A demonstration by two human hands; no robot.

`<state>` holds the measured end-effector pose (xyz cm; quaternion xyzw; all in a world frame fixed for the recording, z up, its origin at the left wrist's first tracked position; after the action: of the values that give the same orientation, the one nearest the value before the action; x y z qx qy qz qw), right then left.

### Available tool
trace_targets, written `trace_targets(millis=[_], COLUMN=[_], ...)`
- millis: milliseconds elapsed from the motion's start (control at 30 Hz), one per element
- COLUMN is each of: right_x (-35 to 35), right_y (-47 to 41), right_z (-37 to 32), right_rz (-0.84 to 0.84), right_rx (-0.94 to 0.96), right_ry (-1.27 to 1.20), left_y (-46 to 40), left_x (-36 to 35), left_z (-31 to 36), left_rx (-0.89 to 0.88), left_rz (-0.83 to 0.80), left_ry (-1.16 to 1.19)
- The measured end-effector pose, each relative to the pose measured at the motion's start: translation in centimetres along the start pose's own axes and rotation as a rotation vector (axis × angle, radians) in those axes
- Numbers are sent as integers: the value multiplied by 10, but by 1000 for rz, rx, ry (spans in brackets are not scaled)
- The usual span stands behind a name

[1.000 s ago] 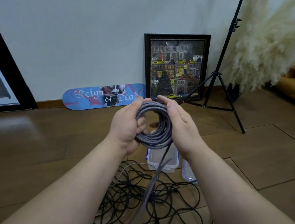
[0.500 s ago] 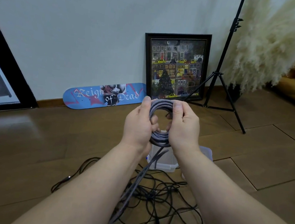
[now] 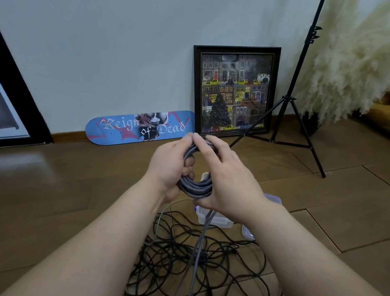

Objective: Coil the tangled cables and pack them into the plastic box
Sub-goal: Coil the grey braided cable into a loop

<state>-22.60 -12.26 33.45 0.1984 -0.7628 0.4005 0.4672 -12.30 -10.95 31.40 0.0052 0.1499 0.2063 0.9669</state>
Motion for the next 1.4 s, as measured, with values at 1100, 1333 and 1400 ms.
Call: trace_targets(millis=[1100,1333,1400], right_x=[-24,21,24], right_y=[-11,-11,-9], right_z=[13,21,24], right_rz=[-87,199,295], right_rx=[-301,-193,-197], right_ry=[-788,-791,-696], left_y=[2,8,10], left_x=[5,-17,-24], left_z=[21,16,13], left_rx=[-176,-94,-97], left_rz=[101,-129,-156], left_ry=[127,61,43])
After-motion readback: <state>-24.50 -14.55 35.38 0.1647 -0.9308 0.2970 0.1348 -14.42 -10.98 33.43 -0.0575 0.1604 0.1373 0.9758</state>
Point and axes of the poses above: each hand's wrist, its own y-axis away from the middle knuckle, its own x-axis out of the back of the hand, z = x × y, the point moved 9 cm from there along -y, towards the middle knuckle, and after that the axes turned 3 degrees about z, right-handed, at the moved point
